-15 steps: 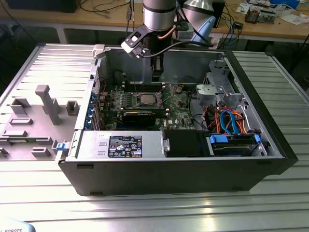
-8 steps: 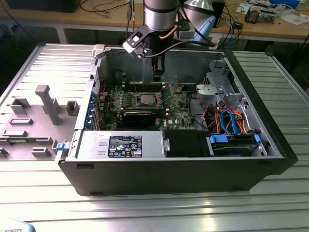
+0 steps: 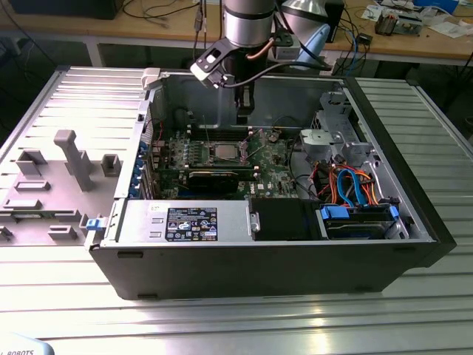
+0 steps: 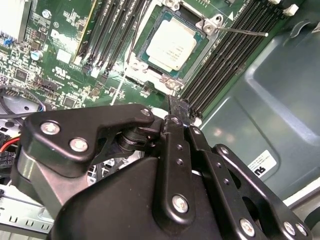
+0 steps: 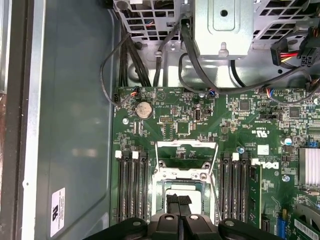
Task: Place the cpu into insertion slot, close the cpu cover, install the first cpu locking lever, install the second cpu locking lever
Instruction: 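Close the cpu cover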
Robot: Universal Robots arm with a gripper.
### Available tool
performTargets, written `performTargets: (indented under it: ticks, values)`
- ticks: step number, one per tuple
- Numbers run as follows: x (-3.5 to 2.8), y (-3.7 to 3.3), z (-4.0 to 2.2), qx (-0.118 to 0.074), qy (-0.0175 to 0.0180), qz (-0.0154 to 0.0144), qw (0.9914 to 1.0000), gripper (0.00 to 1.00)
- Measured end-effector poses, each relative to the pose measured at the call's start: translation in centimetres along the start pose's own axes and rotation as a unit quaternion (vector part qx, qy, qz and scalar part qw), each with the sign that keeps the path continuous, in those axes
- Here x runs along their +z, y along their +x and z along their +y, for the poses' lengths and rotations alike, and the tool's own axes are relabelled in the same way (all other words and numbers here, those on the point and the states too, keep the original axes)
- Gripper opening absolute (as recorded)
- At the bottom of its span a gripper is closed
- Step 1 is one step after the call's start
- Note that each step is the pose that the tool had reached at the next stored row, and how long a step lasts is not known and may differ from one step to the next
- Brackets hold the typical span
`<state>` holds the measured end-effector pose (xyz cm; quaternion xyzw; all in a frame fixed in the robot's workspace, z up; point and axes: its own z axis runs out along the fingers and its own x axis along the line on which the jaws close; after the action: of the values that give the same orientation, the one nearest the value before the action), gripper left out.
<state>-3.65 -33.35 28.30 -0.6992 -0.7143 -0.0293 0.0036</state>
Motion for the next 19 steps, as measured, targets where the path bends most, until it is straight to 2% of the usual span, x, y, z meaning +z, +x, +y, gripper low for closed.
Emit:
performTargets:
  ticks: [3, 13, 19]
  values:
    - [0.01, 0.02, 0.33, 0.0, 0.0, 0.0, 1.0, 0.11]
    - [0.08, 0.0, 2.05, 0.0, 0.0, 0.0, 1.0, 0.11]
    - [0.1, -0.01, 2.72, 0.0, 0.0, 0.0, 1.0, 0.11]
